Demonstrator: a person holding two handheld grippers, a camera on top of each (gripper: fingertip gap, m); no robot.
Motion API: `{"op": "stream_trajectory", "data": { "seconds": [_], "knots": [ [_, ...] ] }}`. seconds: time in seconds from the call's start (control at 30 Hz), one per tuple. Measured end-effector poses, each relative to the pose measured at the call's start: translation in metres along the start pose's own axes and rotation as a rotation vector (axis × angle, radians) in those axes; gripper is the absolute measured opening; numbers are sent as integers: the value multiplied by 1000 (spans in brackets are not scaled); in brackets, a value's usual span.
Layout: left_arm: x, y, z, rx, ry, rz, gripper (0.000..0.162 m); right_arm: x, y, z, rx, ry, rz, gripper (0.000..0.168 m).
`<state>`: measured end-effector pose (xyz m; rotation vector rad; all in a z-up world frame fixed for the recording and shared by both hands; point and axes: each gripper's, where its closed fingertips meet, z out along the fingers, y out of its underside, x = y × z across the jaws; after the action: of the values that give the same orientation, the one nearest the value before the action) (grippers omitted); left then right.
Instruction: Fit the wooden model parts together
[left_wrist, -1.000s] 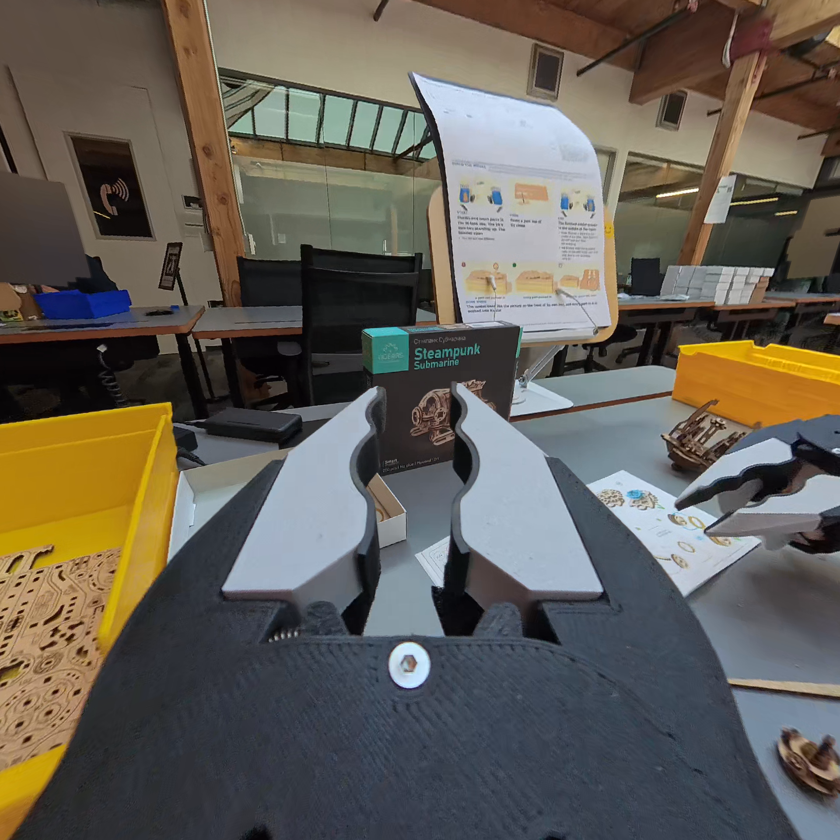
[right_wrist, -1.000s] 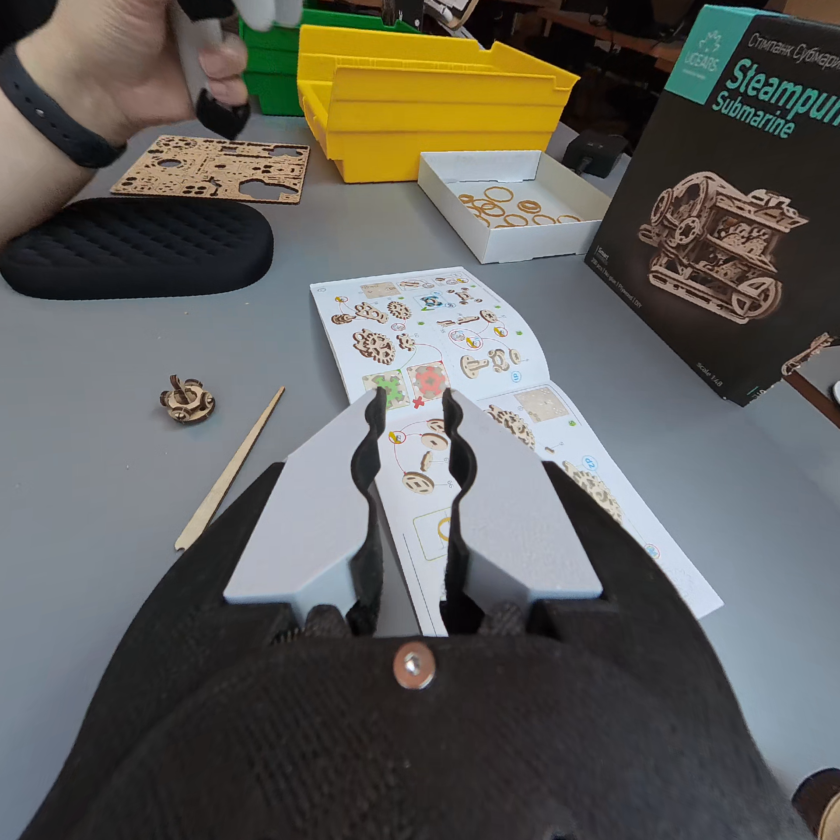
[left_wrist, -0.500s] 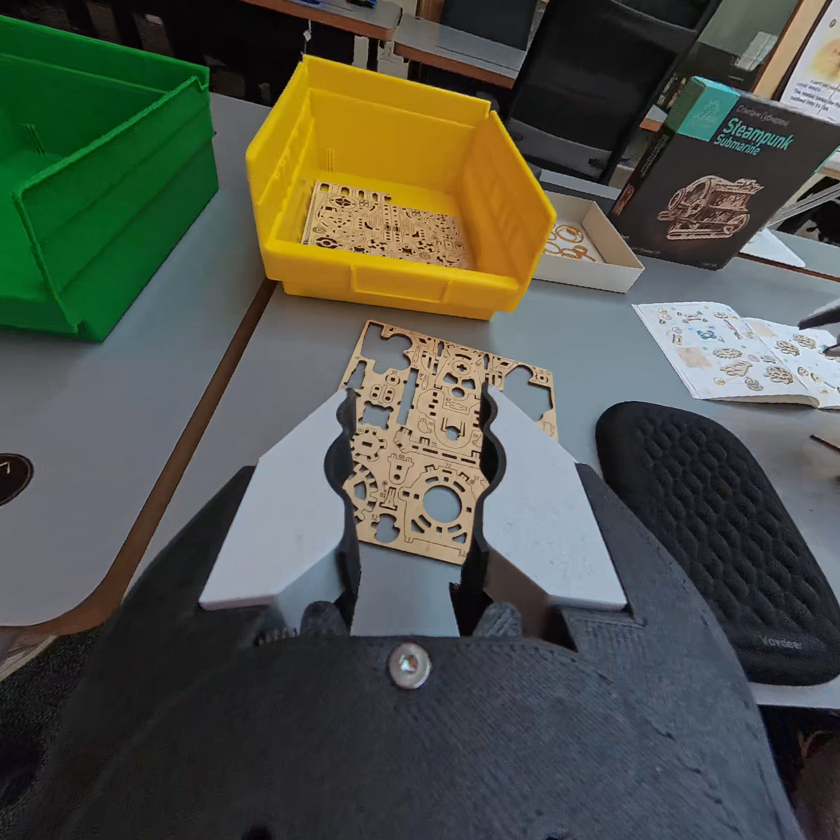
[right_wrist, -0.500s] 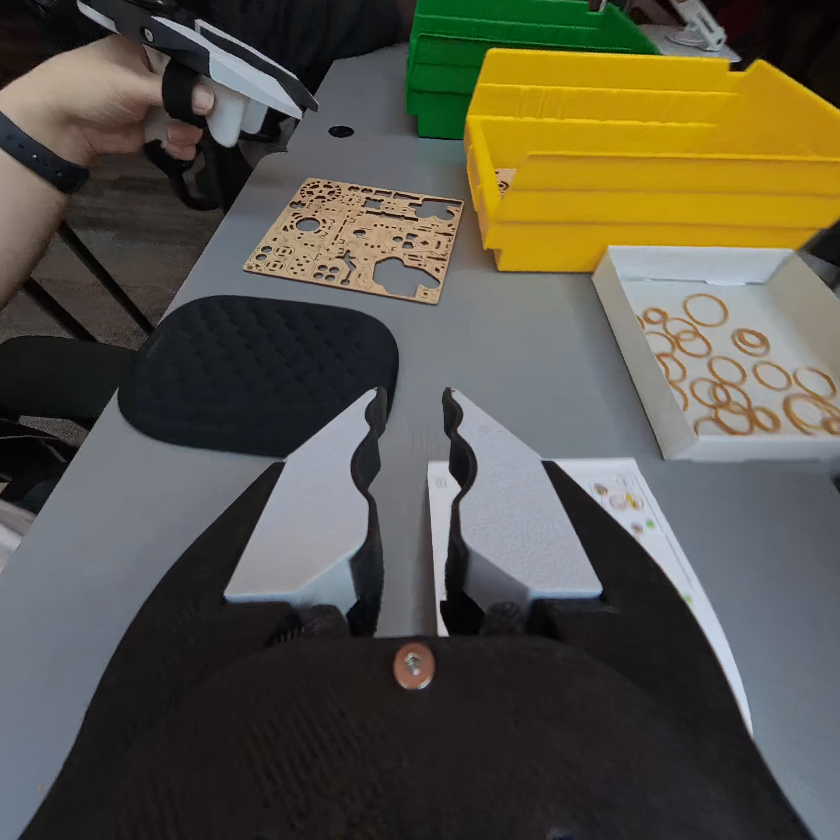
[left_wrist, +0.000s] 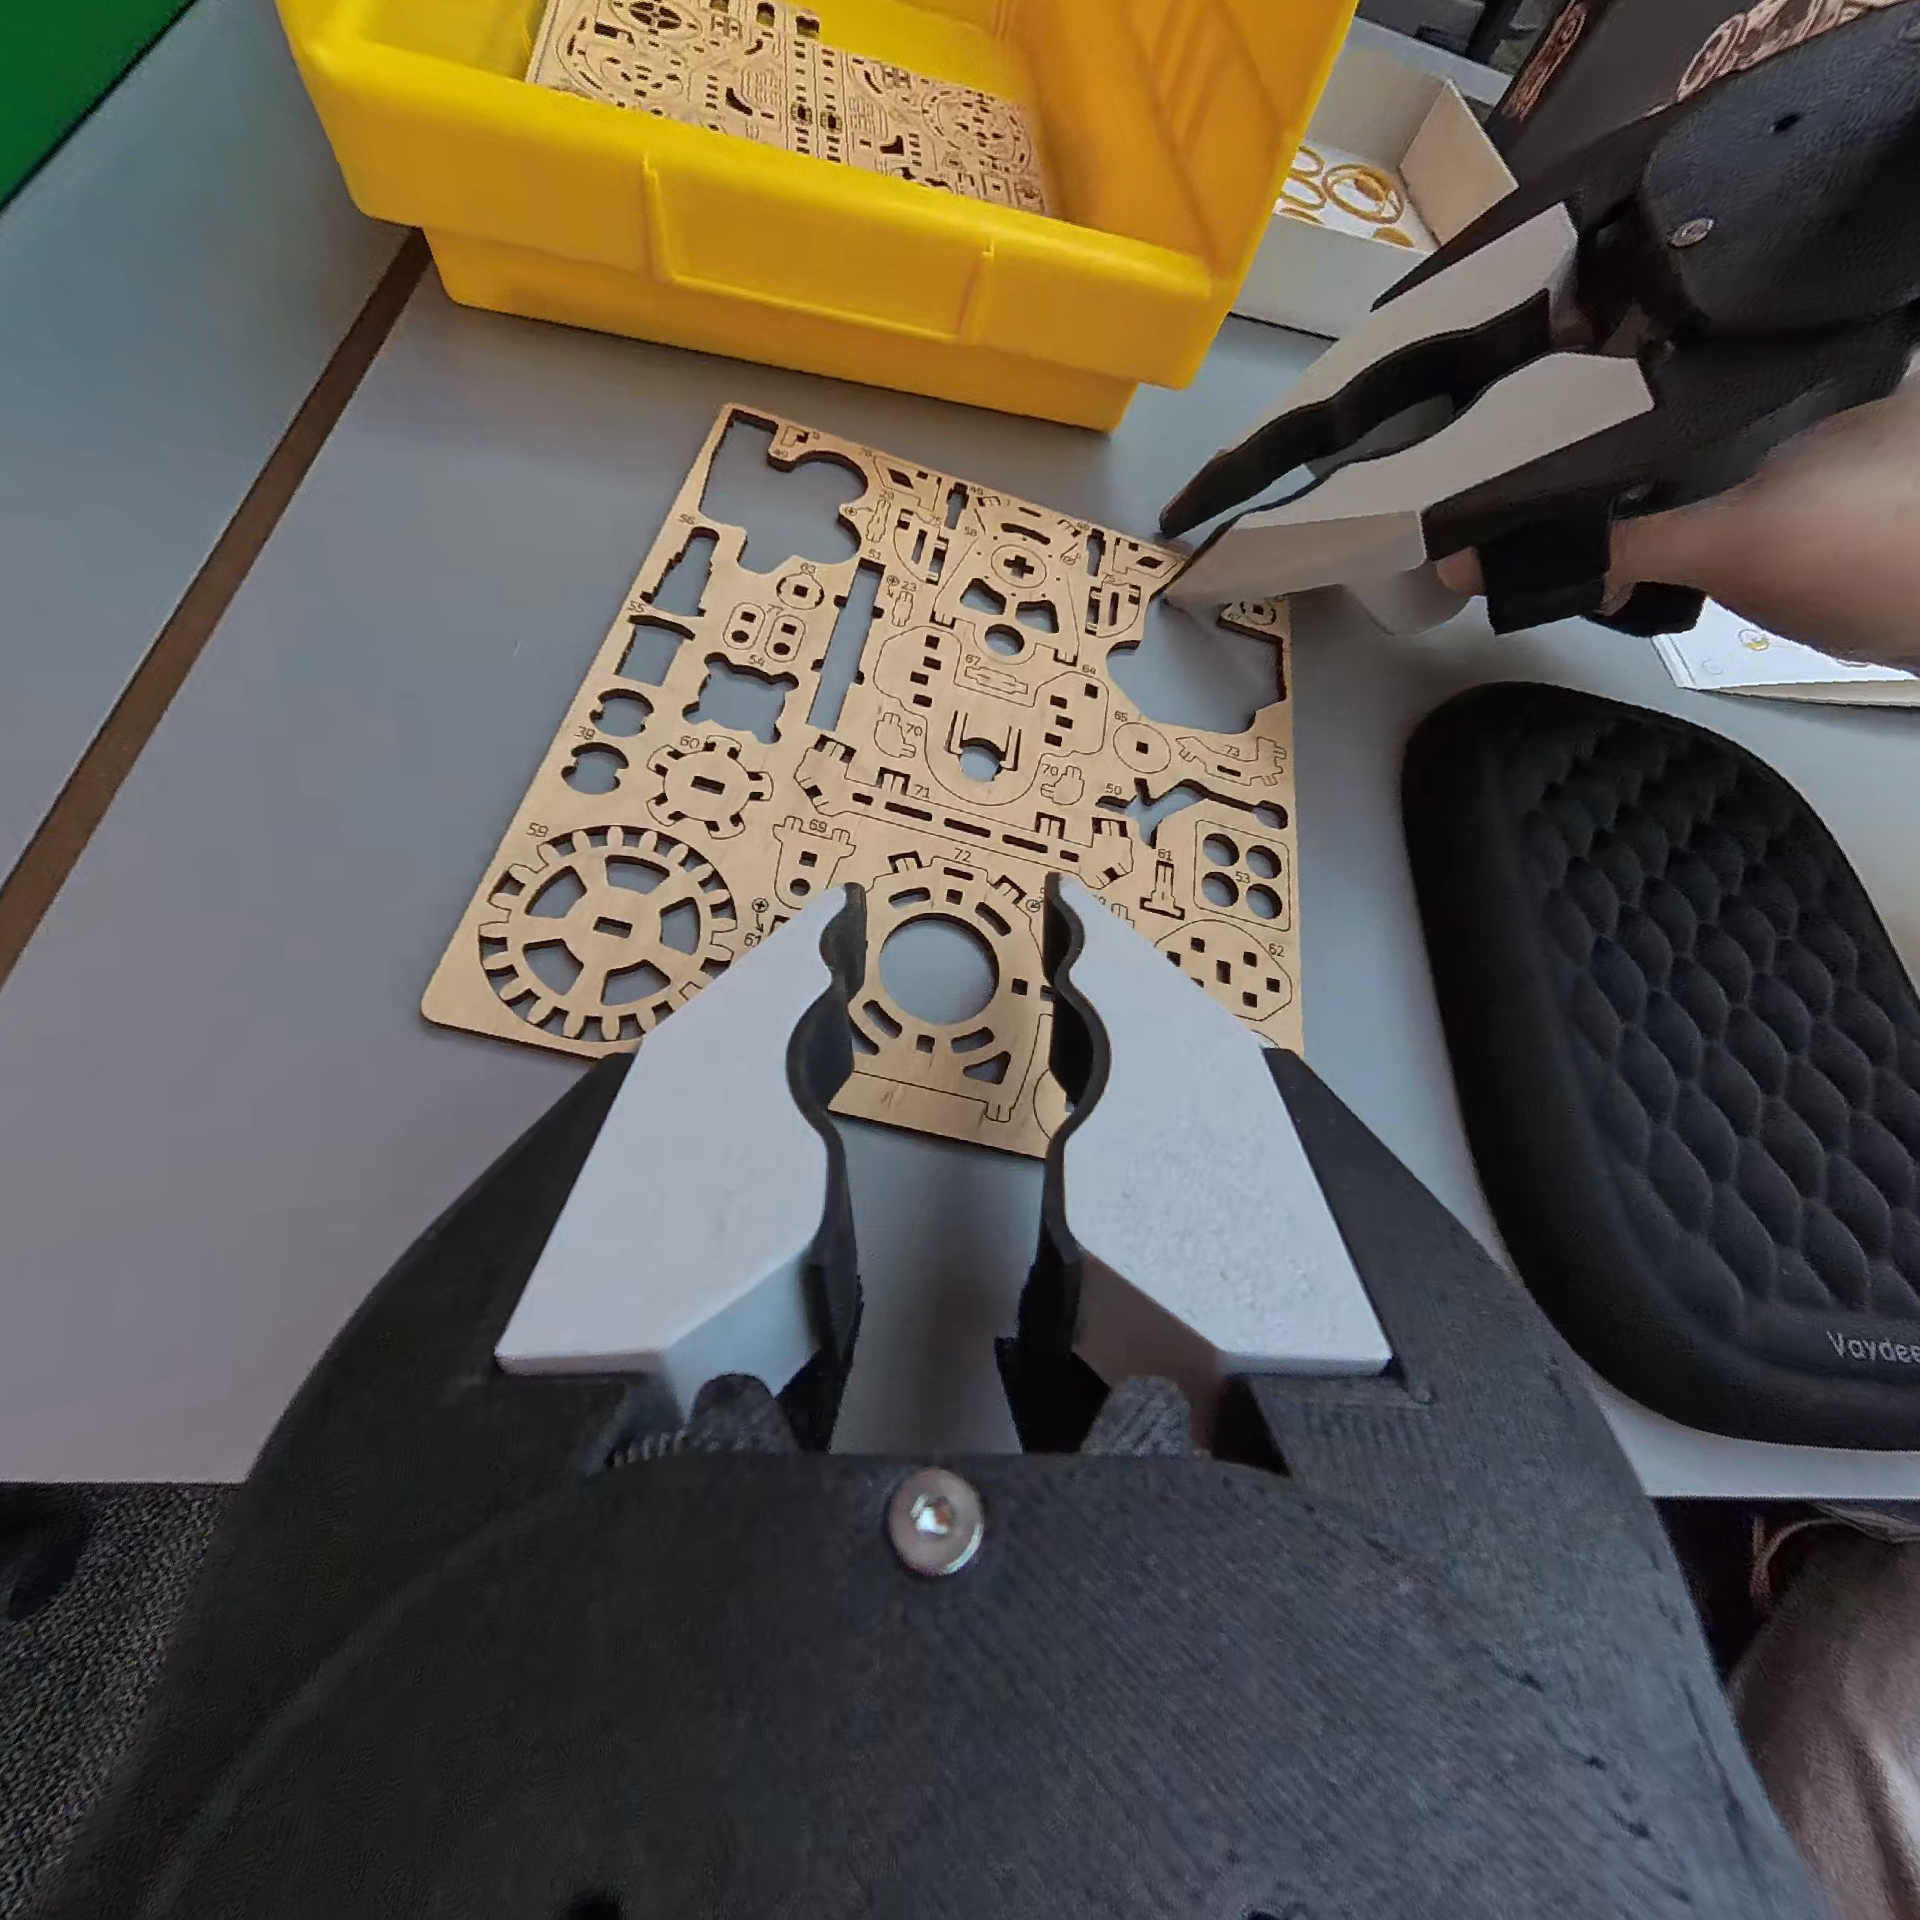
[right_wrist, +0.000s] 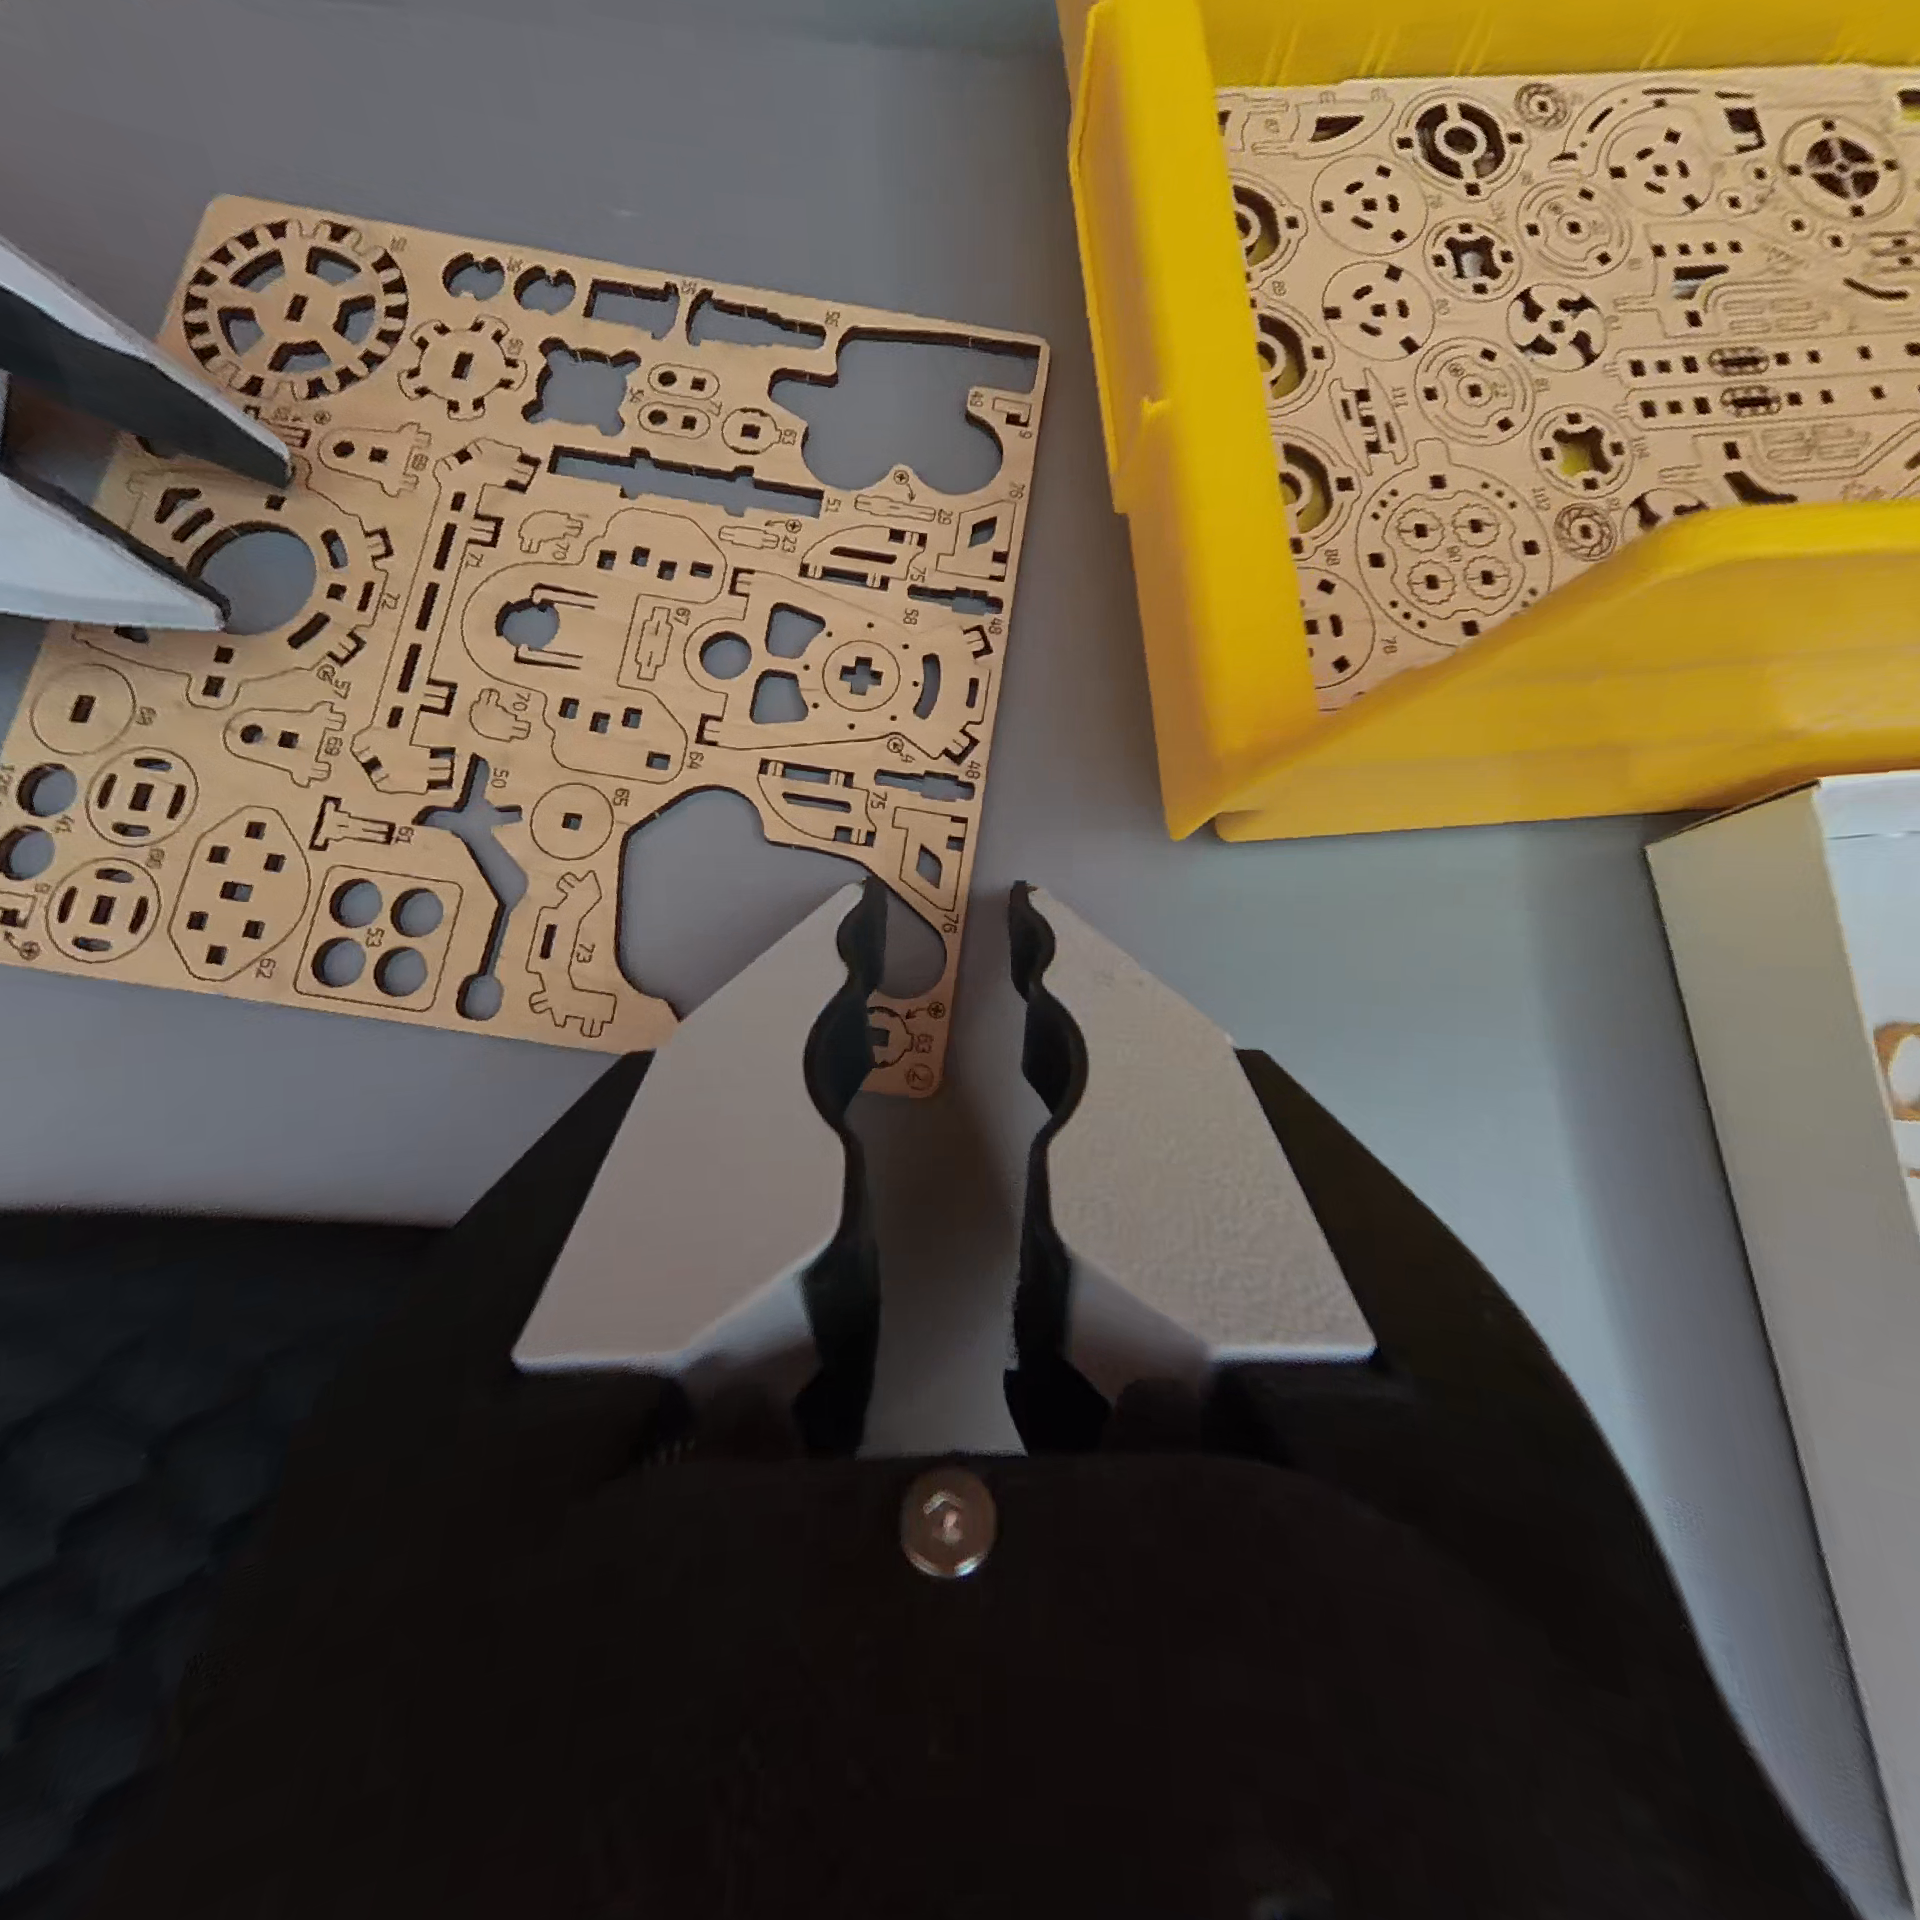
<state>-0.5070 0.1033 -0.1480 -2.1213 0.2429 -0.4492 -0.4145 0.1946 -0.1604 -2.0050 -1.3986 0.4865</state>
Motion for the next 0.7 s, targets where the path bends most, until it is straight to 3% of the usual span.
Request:
{"op": "stream_trajectory", "data": {
  "seconds": [0.03, 0.07, 0.13, 0.27, 0.37, 0.43, 0.53, 0.6, 0.7],
  "knots": [
    [0, 0, 0, -2, -8, 9, 32, 0, 0, 0, -4, -16, 41, 22],
    [0, 0, 1, -3, -14, 18, 32, 0, 1, 0, -8, -27, 69, 11],
    [5, 0, 2, 3, 4, 31, 33, 1, 1, -1, -7, -46, 51, 8],
    [34, -35, -7, 149, 214, 98, 32, -1, -2, -8, 30, -16, -86, 7],
    [-14, -76, -12, 201, 73, 221, 45, -1, -19, -32, 124, 34, -177, 6],
    [-41, -94, -1, 175, 112, 223, 52, -2, -34, -49, 197, 49, -223, 5],
    [-63, -101, 25, 56, 317, 82, 56, -4, -48, -68, 261, 82, -305, 5],
    [-50, -101, 31, -35, 582, -91, 54, -7, -52, -77, 277, 111, -370, 4],
    [-35, -100, 35, -92, 794, -208, 53, -10, -55, -89, 315, 149, -418, 4]
  ]
}}
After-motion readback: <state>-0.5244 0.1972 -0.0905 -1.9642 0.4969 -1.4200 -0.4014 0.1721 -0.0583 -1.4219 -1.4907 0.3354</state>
